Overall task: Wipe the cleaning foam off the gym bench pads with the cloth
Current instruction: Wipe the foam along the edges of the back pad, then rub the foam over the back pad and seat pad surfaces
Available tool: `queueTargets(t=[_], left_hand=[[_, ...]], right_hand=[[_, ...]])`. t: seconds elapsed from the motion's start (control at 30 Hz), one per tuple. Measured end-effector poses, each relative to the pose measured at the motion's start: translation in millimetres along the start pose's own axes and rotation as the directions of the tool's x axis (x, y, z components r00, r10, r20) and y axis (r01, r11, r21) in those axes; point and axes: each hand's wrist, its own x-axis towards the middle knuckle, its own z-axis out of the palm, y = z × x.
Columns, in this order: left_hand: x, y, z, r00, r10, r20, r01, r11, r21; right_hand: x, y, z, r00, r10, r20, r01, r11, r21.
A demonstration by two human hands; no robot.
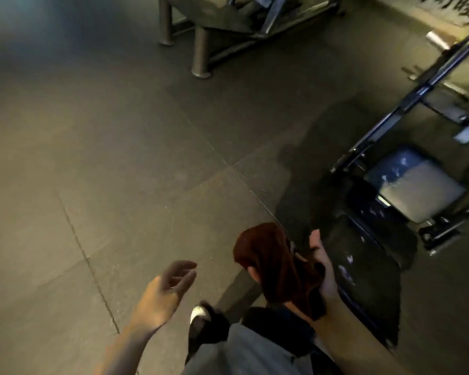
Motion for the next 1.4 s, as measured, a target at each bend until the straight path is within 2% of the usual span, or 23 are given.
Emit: queueTargets(t=[0.1, 0.2, 0.27, 0.37, 0.43, 0.53, 0.6, 0.7, 0.77, 0.83, 0.87, 0.93, 1.03, 1.17, 1.27, 1.33, 1.4], left_hand=[[40.3, 21.3, -33.5, 0.997, 0.066, 0.042, -0.069, 0.995, 0.074], [76.5, 53.8, -29.9, 0.976, 0.134, 0.17, -0.146, 0.987, 0.061], [99.0, 76.8, -12.7, 0.945, 0.146, 0.293, -0.187, 0.976, 0.116], [129.4, 114.7, 18.7, 0.867, 0.17, 0.468, -0.261, 0.956, 0.137], [149.7, 139.0, 38.5, 0.819, 0.2, 0.538, -0.315, 0.94, 0.132], [186.3, 177.4, 59.2, 0.81, 0.217, 0.545, -0.332, 0.935, 0.121], [215.9, 206.5, 65.3, 0.828, 0.191, 0.528, -0.344, 0.916, 0.208], [258.0, 253.1, 79.2, 0.86, 0.231, 0.455, -0.418, 0.83, 0.369], [275.5, 281.1, 100.7, 0.855, 0.283, 0.434, -0.466, 0.787, 0.404], [283.5, 303.4, 132.3, 0.831, 0.286, 0.476, -0.499, 0.761, 0.415], [284.6, 312.4, 150.4, 0.793, 0.281, 0.541, -0.541, 0.734, 0.411], [282.6, 329.5, 189.5, 0.661, 0.221, 0.717, -0.633, 0.678, 0.375], [281.0, 354.1, 252.4, 0.455, 0.11, 0.884, -0.74, 0.599, 0.306], [271.9, 380.8, 343.8, 0.245, 0.024, 0.969, -0.843, 0.499, 0.201], [262.2, 392.0, 410.7, 0.036, -0.118, 0.992, -0.899, 0.429, 0.084], [255.9, 397.9, 455.0, -0.06, -0.248, 0.967, -0.943, 0.332, 0.027], [248.2, 401.4, 493.6, -0.126, -0.285, 0.95, -0.964, 0.263, -0.049]], right_hand=[[-3.3, 5.9, 9.8, 0.996, 0.047, -0.079, -0.054, 0.995, -0.087], [-3.1, -3.1, 4.0, 0.954, -0.03, -0.297, -0.023, 0.984, -0.174], [-2.1, -11.6, 1.4, 0.903, -0.054, -0.426, 0.013, 0.995, -0.098], [11.3, -29.2, -9.4, 0.878, -0.065, -0.475, 0.116, 0.99, 0.078], [25.6, -47.9, -15.8, 0.869, -0.087, -0.488, 0.198, 0.963, 0.181], [52.9, -87.3, -16.4, 0.858, -0.107, -0.503, 0.273, 0.924, 0.268], [70.4, -114.7, -14.7, 0.842, -0.115, -0.528, 0.297, 0.914, 0.275], [85.9, -158.6, -18.2, 0.812, -0.143, -0.566, 0.331, 0.912, 0.244], [82.3, -186.7, -21.7, 0.783, -0.177, -0.596, 0.376, 0.899, 0.227], [70.8, -204.7, -31.2, 0.746, -0.236, -0.623, 0.447, 0.871, 0.205], [62.6, -210.4, -37.4, 0.722, -0.255, -0.643, 0.484, 0.851, 0.206], [45.6, -213.5, -52.5, 0.68, -0.259, -0.686, 0.575, 0.769, 0.279], [25.5, -204.2, -77.1, 0.627, -0.205, -0.752, 0.722, 0.516, 0.461], [4.2, -185.6, -107.6, 0.497, -0.102, -0.862, 0.846, 0.28, 0.454], [-3.5, -176.0, -116.1, 0.423, 0.0, -0.906, 0.9, 0.119, 0.42], [-2.0, -171.4, -115.4, 0.375, 0.121, -0.919, 0.927, -0.018, 0.376], [2.0, -167.1, -110.3, 0.341, 0.259, -0.904, 0.94, -0.092, 0.328]])
